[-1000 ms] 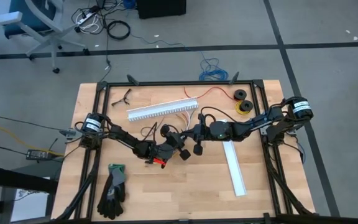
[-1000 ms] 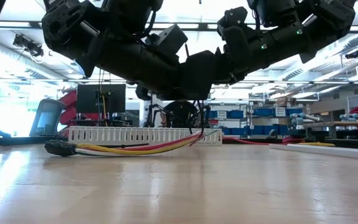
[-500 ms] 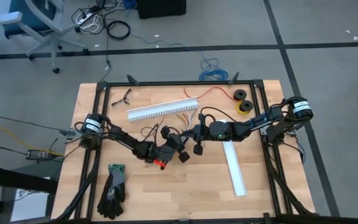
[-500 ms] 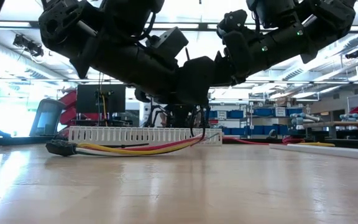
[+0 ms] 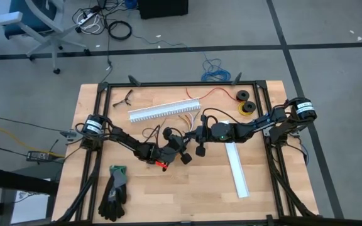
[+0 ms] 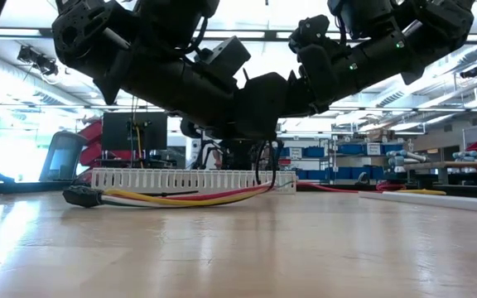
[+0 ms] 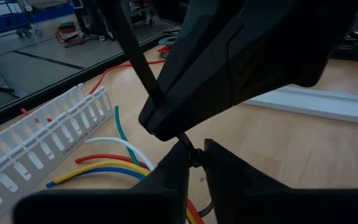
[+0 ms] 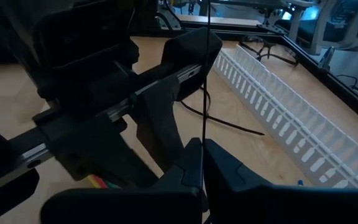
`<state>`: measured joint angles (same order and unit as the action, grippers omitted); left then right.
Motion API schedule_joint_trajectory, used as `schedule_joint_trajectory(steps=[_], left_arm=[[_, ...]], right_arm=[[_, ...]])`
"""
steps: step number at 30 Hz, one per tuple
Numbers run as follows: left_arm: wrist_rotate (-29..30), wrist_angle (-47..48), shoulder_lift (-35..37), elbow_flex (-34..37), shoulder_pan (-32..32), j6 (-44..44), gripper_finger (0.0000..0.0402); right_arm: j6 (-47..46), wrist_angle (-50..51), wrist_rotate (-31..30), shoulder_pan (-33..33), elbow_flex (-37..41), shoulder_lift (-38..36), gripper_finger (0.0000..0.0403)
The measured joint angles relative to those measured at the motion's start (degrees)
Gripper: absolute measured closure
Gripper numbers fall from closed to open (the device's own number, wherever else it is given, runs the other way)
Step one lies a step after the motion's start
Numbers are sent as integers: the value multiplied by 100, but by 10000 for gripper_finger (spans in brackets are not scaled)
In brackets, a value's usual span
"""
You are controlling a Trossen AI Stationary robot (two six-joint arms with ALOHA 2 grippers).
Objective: Ziptie cables
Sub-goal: Wrap the cable wires with black zip tie
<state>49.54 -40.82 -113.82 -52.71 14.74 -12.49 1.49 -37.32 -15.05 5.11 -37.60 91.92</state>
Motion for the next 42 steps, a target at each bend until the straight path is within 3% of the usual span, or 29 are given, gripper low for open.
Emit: schedule_joint_trajectory(steps=[4, 8, 15, 32, 38, 42], left_arm=[[-9, 7, 0, 2, -1, 0, 384], [-19, 4, 6, 2, -3, -3, 383], [-16, 253, 19, -1, -4, -285, 346], [-341, 839, -13, 8, 10, -509, 355], [-412, 1035, -9, 4, 2, -769, 355], [-653, 998, -7, 4, 7, -645, 355]], right_arm=[[26, -8, -17, -2, 0, 0, 403], [121, -122, -20, -33, 9, 6, 403], [260, -364, -17, -135, 11, 7, 403], [632, -956, -196, -466, -20, -454, 403], [869, 29, -792, -442, -15, -849, 403], [565, 1408, -623, -442, -9, -1101, 403]])
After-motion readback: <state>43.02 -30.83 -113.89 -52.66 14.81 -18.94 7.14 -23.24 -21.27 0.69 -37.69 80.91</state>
